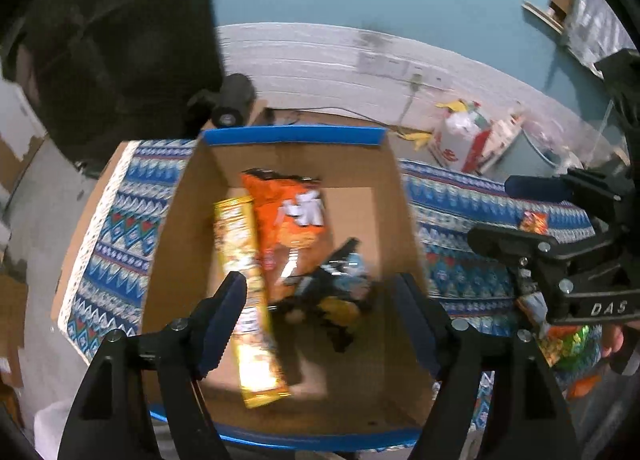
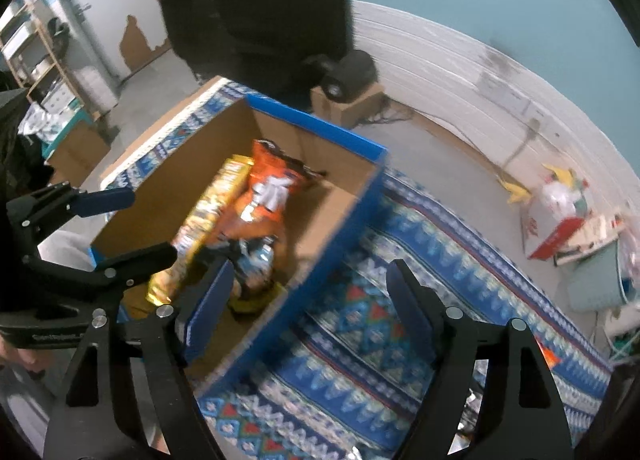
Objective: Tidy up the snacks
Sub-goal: 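Move both open tools back over the remaining snacks, then grasp the green peanut bag with the right tool while the left tool grasps the white chip bag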
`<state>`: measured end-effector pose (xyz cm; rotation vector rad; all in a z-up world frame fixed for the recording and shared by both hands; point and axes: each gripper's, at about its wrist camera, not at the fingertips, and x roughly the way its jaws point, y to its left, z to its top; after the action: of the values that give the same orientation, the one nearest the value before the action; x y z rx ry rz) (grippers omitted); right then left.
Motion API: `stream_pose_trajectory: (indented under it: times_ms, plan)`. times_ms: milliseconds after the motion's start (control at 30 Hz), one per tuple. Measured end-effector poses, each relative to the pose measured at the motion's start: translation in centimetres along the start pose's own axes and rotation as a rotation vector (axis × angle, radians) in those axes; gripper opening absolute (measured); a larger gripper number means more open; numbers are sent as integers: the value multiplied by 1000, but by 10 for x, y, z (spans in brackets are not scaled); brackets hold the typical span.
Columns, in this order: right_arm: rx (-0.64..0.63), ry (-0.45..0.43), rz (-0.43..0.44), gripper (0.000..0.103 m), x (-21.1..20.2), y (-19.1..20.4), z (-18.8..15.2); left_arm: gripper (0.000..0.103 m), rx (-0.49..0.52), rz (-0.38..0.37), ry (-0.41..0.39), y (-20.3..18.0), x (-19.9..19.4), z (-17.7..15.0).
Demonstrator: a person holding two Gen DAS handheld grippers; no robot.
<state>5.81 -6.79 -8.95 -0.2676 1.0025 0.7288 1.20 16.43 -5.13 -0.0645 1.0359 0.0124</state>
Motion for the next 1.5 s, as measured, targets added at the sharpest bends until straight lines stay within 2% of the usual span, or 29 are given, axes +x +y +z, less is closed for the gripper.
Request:
stream_pose_trajectory:
  times_ms: [400,633,767,967,1267,1500]
  plan:
    - [120,4,-75,79,-46,-70,-53,80,176,-61,7,-77,-6,-5]
    - [164,29,-110,79,-65,-100,-88,80,252,-108,47,-113,1,-15]
    - [179,46,-128,79,-70,-109,-109,80,288,-151,97,-133,9,-26]
    - [169,112,-104,79,-67,-118,-149,80,367,-174,139,-161,15,-48]
    - [75,252,-62,79,-49,-116,-217,80,398,-240,228,-184,34,-82]
    - [42,334,-30,76,-31,-116,-252,80,486,-229,289,-205,50,-106]
